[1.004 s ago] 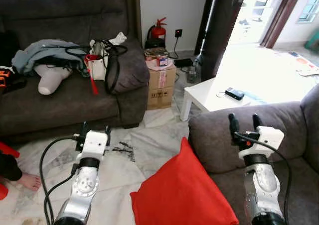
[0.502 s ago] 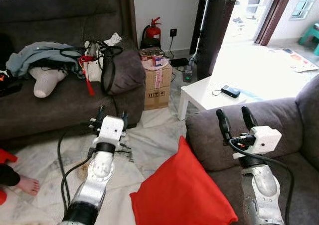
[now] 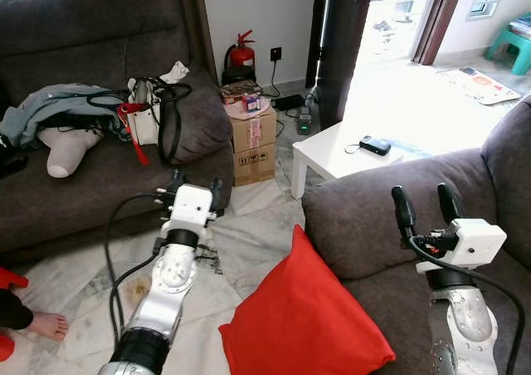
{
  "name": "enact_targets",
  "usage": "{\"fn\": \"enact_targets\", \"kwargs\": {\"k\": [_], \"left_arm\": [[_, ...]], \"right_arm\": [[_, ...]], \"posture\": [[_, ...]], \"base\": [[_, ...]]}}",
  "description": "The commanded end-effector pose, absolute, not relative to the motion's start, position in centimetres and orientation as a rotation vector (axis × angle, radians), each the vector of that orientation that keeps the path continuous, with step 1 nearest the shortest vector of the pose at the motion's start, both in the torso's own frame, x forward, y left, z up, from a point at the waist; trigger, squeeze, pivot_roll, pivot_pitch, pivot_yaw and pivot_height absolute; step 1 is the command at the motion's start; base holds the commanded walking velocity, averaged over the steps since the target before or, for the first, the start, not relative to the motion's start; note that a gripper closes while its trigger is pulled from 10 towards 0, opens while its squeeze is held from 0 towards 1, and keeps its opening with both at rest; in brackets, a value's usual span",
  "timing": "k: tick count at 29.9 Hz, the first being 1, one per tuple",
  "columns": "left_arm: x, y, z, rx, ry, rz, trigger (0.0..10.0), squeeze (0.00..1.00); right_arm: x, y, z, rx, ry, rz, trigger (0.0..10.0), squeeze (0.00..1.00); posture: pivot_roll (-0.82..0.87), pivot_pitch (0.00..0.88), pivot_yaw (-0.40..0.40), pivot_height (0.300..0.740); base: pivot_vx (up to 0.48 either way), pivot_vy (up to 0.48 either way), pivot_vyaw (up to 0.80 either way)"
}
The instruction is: Move the pillow to the sofa from floor
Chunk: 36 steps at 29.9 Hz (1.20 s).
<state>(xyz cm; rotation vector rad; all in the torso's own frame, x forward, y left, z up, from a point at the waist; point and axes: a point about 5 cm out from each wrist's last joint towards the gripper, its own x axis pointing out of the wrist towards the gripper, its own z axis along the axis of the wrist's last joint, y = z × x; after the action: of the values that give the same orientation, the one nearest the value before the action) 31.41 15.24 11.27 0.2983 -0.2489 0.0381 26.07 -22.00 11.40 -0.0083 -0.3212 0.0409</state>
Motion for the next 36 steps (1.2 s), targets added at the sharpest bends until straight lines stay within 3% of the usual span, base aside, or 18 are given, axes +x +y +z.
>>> {"fn": "enact_targets", "kwargs": {"k": [1, 9, 14, 21, 36], "left_arm": [[31.0, 16.8, 11.1, 0.267, -0.218, 0.116, 10.0, 0.0], [29.9, 17.4, 11.4, 0.254, -0.226, 0.143, 10.0, 0.0], [29.4, 18.1, 11.7, 0.248, -0.236, 0.178, 10.0, 0.0], [28.7, 18.0, 11.5, 0.245, -0.225, 0.157, 10.0, 0.0], [29.1, 17.3, 12.1, 0.243, -0.236, 0.104, 10.0, 0.0]], "right_arm": [[26.3, -21.1, 10.4, 0.022, -0.262, 0.088, 10.0, 0.0], [27.7, -19.5, 9.7, 0.051, -0.213, 0.201, 10.0, 0.0], [28.9, -17.0, 10.2, 0.09, -0.228, 0.283, 10.0, 0.0], [29.4, -17.0, 10.3, 0.091, -0.229, 0.299, 10.0, 0.0], [28.7, -16.3, 9.8, 0.109, -0.225, 0.265, 10.0, 0.0]], "posture": [[-0.15, 0.0, 0.022, 0.74], [-0.05, 0.0, -0.008, 0.74], [0.0, 0.0, -0.043, 0.74], [0.02, 0.0, -0.063, 0.74], [-0.03, 0.0, -0.025, 0.74]], "base": [[0.0, 0.0, 0.0], [0.0, 0.0, 0.0], [0.0, 0.0, 0.0], [0.0, 0.0, 0.0], [0.0, 0.0, 0.0]]}}
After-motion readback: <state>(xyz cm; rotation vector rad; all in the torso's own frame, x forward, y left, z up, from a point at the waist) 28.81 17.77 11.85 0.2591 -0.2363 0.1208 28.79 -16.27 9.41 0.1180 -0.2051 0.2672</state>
